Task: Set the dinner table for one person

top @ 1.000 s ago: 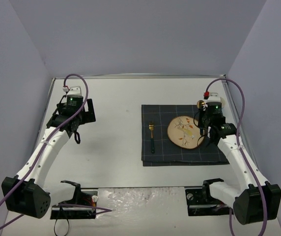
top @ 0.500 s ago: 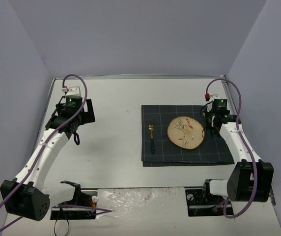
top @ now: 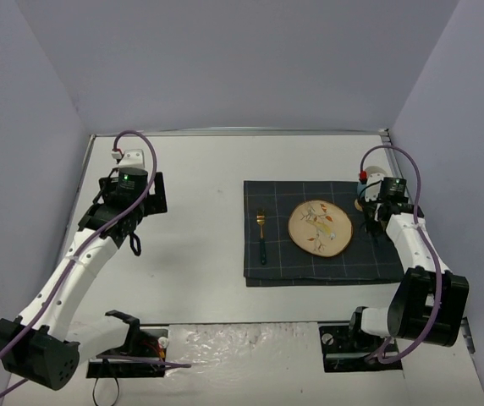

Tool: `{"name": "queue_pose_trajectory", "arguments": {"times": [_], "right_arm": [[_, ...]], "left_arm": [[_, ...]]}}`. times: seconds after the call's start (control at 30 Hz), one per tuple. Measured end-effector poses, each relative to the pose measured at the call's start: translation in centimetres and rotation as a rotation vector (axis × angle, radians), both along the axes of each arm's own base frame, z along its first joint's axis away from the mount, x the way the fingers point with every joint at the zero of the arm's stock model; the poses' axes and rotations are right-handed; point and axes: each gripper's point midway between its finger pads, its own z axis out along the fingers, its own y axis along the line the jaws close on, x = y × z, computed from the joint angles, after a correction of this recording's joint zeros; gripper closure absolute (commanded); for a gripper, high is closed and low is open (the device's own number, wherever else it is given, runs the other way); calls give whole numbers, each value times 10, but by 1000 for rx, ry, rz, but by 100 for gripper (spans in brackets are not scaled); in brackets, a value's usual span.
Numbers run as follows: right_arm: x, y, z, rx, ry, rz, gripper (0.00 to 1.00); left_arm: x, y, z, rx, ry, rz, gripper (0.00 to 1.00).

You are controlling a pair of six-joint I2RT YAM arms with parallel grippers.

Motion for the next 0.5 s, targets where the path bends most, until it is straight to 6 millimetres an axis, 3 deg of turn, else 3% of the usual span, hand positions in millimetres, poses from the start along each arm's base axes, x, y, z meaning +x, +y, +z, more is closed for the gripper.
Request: {"name": "queue_pose_trajectory", "arguments": {"times": [0.5], "right_arm": [[2, -24, -34, 18, 31, -25, 100]], "left_arm": [[-1, 2, 2, 24, -7, 5, 3]]}}
